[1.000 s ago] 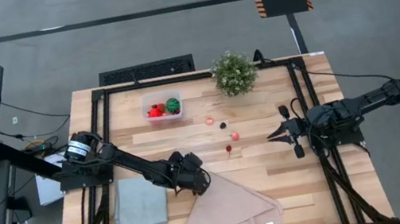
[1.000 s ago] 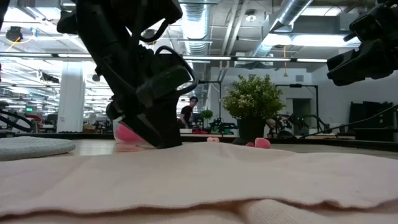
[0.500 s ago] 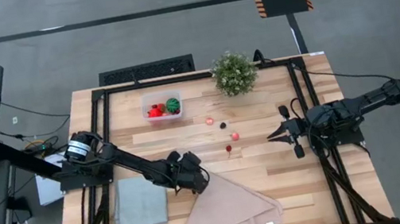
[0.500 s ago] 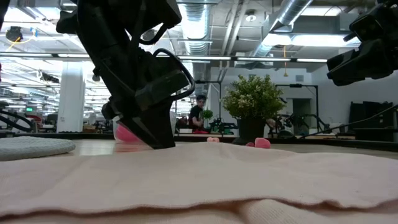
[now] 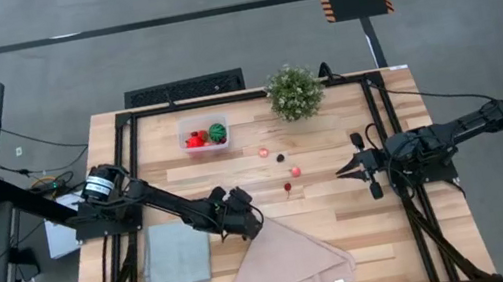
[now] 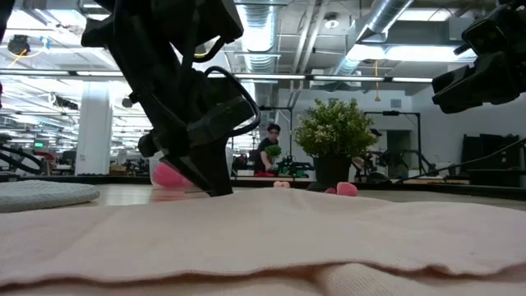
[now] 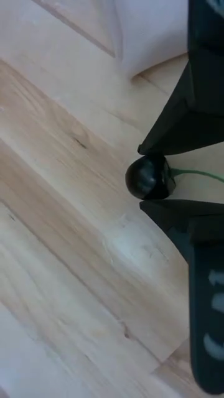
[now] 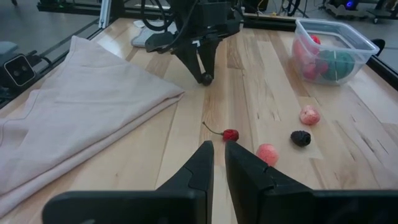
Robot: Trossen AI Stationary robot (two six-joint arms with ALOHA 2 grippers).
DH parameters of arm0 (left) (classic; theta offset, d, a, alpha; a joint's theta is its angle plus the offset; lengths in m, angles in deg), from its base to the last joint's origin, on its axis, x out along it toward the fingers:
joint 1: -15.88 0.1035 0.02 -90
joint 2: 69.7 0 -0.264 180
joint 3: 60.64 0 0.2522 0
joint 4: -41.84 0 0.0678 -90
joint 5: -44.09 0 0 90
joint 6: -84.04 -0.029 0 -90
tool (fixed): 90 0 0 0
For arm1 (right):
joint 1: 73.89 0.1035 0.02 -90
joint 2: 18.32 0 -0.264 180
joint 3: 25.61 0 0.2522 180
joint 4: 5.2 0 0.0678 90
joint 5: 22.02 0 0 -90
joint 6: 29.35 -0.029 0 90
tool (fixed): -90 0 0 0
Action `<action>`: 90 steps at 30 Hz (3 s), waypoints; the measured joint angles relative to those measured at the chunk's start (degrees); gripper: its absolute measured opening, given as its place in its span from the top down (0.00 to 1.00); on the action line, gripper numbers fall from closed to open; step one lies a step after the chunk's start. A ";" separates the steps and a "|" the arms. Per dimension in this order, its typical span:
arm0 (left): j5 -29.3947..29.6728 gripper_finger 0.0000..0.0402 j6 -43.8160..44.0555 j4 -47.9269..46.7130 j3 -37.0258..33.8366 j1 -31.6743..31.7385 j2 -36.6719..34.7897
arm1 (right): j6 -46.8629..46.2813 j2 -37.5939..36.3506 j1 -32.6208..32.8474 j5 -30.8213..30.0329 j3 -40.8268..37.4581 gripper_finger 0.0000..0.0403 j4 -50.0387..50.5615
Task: Pick and placing Produce into tupperware
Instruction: Put the black cherry into the transparent container, then put the pink peach into the transparent container
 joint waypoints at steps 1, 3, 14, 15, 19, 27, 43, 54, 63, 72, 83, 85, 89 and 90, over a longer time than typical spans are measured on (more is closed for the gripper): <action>0.01 0.77 -0.11 0.00 0.00 0.01 0.00 | 0.00 -0.01 -0.01 0.00 0.00 0.84 -0.01; 0.86 0.77 -0.65 0.00 0.00 0.01 -0.06 | 0.01 -0.02 -0.02 0.00 0.00 0.84 -0.01; 8.88 0.78 -2.64 -9.23 -0.04 2.81 -9.29 | 0.01 -0.02 -0.02 0.00 -0.02 0.84 0.00; 8.94 0.78 -3.21 -10.49 -0.04 3.36 -10.66 | 0.00 0.00 0.00 0.00 -0.02 0.84 -0.01; 10.29 0.78 -6.48 -13.73 -0.04 6.39 -16.82 | 0.02 -0.02 -0.02 0.00 -0.02 0.84 -0.02; 9.64 0.78 -17.14 -17.10 -0.04 16.54 -27.54 | 0.02 0.00 0.00 0.00 -0.04 0.84 -0.02; -19.14 0.77 -35.46 -4.10 -7.60 48.05 -29.87 | 0.00 -0.02 -0.02 0.00 -0.04 0.84 -0.01; -28.19 0.67 -35.79 5.15 -14.63 52.63 -29.18 | 0.00 -0.02 -0.02 0.00 -0.04 0.84 0.00; -30.02 0.35 -35.88 7.63 -14.75 51.81 -29.18 | 0.01 -0.02 0.00 0.00 -0.04 0.84 -0.01; -26.42 0.31 -42.74 8.08 -11.22 43.71 -29.18 | 0.00 -0.01 -0.02 0.00 -0.04 0.84 0.00; -24.29 0.30 -45.18 8.10 -8.05 37.01 -24.58 | 0.00 -0.02 0.00 0.00 -0.02 0.84 -0.02; -25.99 0.30 -45.16 7.33 -5.04 36.92 -20.42 | 0.00 0.00 0.00 0.00 -0.02 0.84 0.04; -28.83 0.30 -45.86 2.92 1.77 36.95 -12.97 | 0.00 -0.01 -0.01 0.00 -0.02 0.84 0.00; -29.40 0.30 -45.90 2.72 3.29 36.97 -11.31 | 0.02 -0.02 -0.02 0.00 -0.02 0.84 0.00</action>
